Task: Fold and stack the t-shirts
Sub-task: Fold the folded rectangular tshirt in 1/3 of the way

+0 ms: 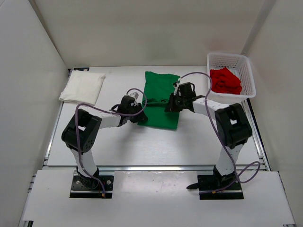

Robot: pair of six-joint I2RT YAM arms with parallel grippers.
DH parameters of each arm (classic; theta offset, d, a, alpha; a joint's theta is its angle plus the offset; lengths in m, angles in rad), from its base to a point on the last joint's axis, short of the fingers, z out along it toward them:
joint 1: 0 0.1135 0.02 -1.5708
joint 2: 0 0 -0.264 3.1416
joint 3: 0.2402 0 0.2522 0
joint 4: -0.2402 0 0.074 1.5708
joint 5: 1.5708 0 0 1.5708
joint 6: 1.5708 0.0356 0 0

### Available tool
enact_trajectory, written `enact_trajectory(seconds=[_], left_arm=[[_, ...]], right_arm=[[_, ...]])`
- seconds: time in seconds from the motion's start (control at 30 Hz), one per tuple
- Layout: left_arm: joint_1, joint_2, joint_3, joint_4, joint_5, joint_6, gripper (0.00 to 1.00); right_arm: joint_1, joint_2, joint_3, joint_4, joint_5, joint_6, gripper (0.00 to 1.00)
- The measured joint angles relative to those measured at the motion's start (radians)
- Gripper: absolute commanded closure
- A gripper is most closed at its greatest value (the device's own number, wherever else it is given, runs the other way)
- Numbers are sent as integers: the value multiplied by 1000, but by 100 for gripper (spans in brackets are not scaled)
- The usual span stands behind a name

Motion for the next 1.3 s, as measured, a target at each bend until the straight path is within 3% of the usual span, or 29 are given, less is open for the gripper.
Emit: enact_trajectory(seconds=[0.27, 0.4, 0.53, 0.7, 0.77, 1.0, 1.17, 1.3], left_arm=[[-23, -125, -235, 141, -1, -70, 61], [-31, -221, -323, 143, 14, -88, 54], [-6, -337, -341, 107, 14, -90, 47], [25, -457, -341, 94, 10, -65, 47], [31, -461, -354, 96, 10, -57, 46], [32, -403, -440, 64, 7, -45, 41], [32, -356, -439, 88, 8, -48, 44], [31, -343, -439, 112, 5, -50, 45]], right_arm=[[73, 181, 143, 10, -27, 1, 100], [63, 250, 230, 15, -35, 8, 100], [31, 307, 325, 16, -60, 25, 100], [2, 290, 350, 14, -69, 26, 99], [0, 223, 275, 40, -65, 28, 100], [-1, -214, -274, 188, -77, 107, 100], [-32, -254, -451, 225, -75, 131, 100], [-45, -239, -493, 224, -65, 135, 100]])
